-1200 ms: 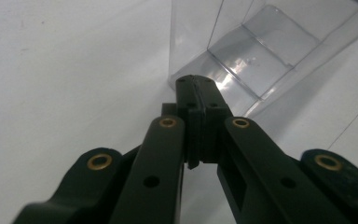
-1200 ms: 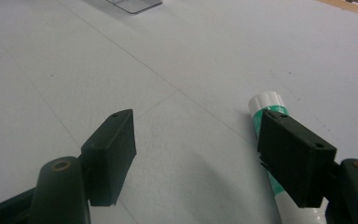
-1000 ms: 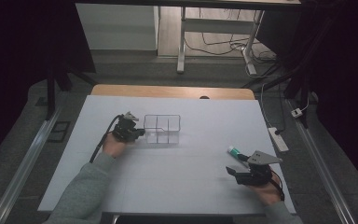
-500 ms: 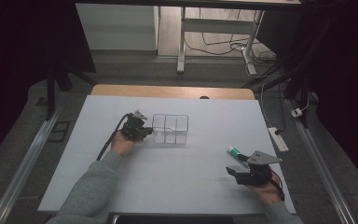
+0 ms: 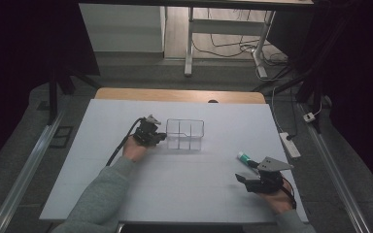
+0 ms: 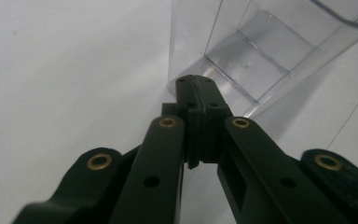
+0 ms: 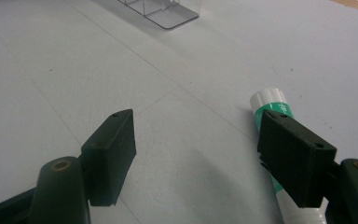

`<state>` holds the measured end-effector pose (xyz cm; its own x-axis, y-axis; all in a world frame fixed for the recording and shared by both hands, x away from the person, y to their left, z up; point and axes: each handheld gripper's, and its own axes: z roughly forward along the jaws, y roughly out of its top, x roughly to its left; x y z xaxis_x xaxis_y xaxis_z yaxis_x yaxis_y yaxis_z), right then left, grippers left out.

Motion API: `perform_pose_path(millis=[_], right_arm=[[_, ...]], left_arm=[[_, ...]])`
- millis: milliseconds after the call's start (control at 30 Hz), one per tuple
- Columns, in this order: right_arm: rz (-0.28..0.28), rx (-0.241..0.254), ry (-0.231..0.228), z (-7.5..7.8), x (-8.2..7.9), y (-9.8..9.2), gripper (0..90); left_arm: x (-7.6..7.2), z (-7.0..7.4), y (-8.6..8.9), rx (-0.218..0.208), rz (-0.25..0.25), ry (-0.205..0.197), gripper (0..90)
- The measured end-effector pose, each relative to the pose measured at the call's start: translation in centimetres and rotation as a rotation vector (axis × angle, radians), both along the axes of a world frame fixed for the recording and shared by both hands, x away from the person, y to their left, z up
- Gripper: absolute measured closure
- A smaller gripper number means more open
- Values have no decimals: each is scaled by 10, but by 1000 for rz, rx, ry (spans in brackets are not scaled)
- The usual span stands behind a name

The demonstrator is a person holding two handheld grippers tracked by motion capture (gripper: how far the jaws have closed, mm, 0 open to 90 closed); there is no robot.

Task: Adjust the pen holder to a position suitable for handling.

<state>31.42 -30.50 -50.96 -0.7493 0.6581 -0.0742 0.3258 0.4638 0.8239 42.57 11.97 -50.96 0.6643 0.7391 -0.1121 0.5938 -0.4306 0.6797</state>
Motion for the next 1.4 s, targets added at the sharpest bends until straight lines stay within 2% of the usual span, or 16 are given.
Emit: perform_pose_path(millis=[600, 800, 967, 1033, 1067, 1100, 1267, 1400], right_arm=[[0, 2, 0, 0, 0, 0, 269], [-5, 17, 2, 1, 2, -1, 269], [-9, 27, 0, 1, 1, -3, 269], [-10, 21, -2, 1, 0, -3, 269], [-17, 15, -4, 1, 0, -3, 269], [-17, 15, -4, 1, 0, -3, 269], [-19, 23, -4, 2, 0, -5, 270], [-25, 19, -6, 2, -2, -8, 271]], left_arm=[[2, -1, -8, -4, -14, -4, 889], [-3, 6, 4, -20, -2, -26, 887], [-19, 12, 20, -41, 4, -54, 882], [-28, 15, 26, -47, -3, -66, 840], [-33, 16, 29, -57, -5, -71, 747], [-37, 16, 33, -66, -9, -71, 747], [-61, 20, 45, -49, -19, -110, 476], [-82, 21, 53, -38, -21, -134, 389]])
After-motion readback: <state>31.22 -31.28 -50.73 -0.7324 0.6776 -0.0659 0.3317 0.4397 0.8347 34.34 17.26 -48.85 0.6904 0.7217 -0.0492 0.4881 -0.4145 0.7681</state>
